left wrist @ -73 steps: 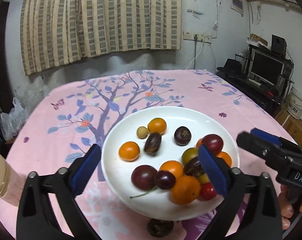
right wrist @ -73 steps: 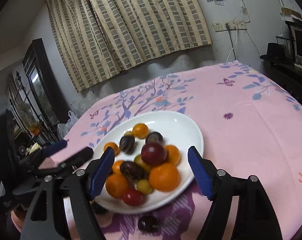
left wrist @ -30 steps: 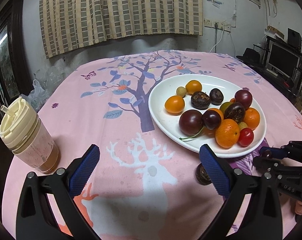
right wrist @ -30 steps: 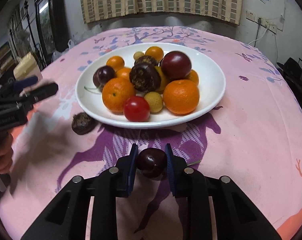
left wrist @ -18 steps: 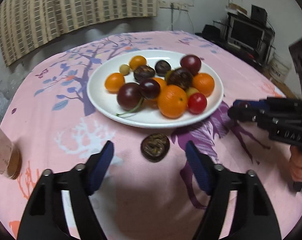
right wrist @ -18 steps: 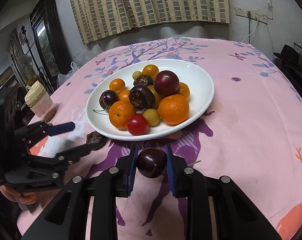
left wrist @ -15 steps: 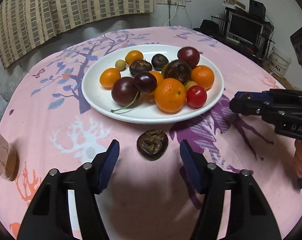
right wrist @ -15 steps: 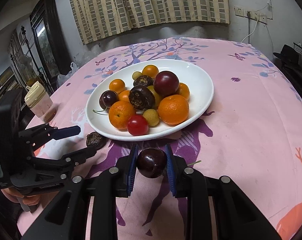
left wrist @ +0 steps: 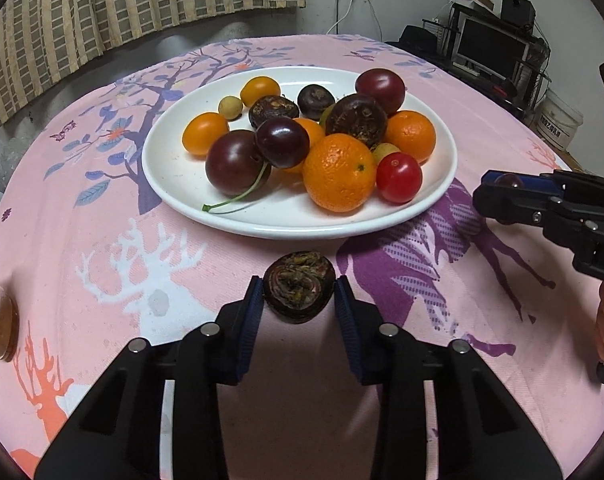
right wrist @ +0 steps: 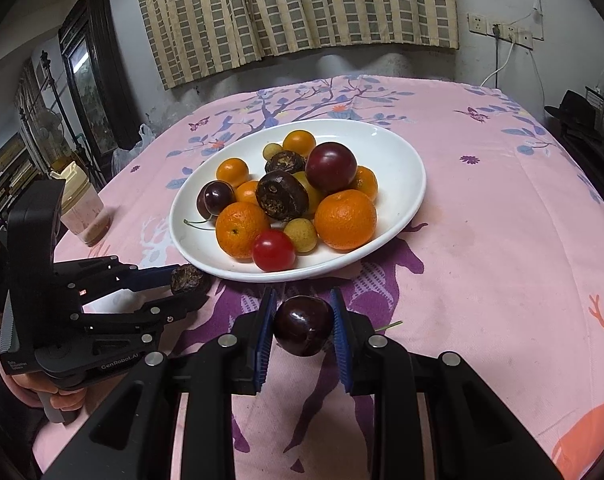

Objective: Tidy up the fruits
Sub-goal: 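Grasp the last dried dark fruit with the left gripper while the right gripper grasps a dark cherry, then place both fruits on the white plate and open both grippers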

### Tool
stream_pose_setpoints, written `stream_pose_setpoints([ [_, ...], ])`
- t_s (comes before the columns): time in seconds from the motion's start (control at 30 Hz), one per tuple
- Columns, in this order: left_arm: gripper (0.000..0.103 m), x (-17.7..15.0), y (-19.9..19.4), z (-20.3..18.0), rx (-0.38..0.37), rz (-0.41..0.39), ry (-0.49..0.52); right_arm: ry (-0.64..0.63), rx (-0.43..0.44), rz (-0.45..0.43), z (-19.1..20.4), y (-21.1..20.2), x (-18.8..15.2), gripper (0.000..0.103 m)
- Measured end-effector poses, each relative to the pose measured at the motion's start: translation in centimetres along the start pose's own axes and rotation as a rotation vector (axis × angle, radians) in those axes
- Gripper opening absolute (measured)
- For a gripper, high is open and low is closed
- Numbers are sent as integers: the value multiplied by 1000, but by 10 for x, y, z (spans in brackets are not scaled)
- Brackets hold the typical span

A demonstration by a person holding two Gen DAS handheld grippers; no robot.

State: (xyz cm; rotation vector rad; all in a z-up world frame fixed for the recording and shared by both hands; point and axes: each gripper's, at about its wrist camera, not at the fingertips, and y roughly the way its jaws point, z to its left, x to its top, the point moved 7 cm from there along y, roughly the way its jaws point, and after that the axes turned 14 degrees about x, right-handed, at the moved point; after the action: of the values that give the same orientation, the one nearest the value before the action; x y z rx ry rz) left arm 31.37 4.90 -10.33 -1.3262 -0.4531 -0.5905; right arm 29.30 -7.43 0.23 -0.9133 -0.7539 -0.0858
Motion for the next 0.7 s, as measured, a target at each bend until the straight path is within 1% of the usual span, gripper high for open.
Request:
stream_pose_setpoints([
  [0.1, 36, -4, -4, 2, -10, 14, -2, -6, 2, 5, 2, -1, -1, 28],
  [0.13, 36, -5, -7, 2, -29, 26, -12, -9, 6, 8, 3, -2, -2, 28],
  [0.2, 36, -8, -17, 4, -94, 41, -51, -6, 37, 8, 7, -4, -5, 28],
  [0.23, 36, -7, -25, 4, -117, 31, -59, 0, 61, 1, 10, -7, -5, 28],
  [0.27, 36, -5, -34, 5, -121, 5, -58, 0, 87, -20, 14, -10, -2, 28],
  [0.33, 36, 10, -52, 11, -106, -69, -62, 0, 96, -85, 18, -17, 10, 28],
  [0.37, 36, 20, -57, 14, -107, -94, -75, 9, 88, -137, 17, -22, 21, 28],
  [0.47, 36, 55, -59, 25, -84, -151, -127, 26, 35, -220, 8, -23, 48, 28],
  [0.53, 36, 82, -48, 32, -59, -170, -172, 38, 13, -263, -1, -16, 68, 28],
  [0.6, 36, 102, -35, 37, -24, -182, -193, 63, 5, -289, -11, -4, 86, 28],
  [0.67, 36, 117, -19, 40, 18, -175, -204, 74, -5, -294, -17, 8, 97, 28],
  [0.7, 36, 122, -9, 42, 24, -162, -216, 76, -12, -294, -20, 16, 102, 28],
])
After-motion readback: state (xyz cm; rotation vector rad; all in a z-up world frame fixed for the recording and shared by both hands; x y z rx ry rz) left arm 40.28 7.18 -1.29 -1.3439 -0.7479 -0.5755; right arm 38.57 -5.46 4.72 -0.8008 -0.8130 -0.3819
